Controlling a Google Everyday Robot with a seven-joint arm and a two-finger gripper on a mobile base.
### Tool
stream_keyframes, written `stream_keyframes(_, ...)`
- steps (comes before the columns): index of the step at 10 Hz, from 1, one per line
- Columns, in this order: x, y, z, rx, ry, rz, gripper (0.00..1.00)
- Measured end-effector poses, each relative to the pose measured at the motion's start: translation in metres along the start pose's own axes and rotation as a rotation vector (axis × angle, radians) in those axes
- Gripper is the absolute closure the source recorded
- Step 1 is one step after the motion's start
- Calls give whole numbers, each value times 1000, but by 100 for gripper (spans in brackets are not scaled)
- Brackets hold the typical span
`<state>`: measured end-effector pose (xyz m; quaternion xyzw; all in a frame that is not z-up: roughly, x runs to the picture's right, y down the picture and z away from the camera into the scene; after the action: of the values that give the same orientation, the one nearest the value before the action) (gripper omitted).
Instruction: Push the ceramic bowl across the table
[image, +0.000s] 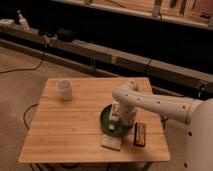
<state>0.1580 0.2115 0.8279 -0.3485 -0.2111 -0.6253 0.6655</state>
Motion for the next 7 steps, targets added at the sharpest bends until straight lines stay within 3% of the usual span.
stream_keyframes(5,-26,50,2,-39,-15,74,100)
stream_keyframes(7,-36,58,4,-35,-26,85,100)
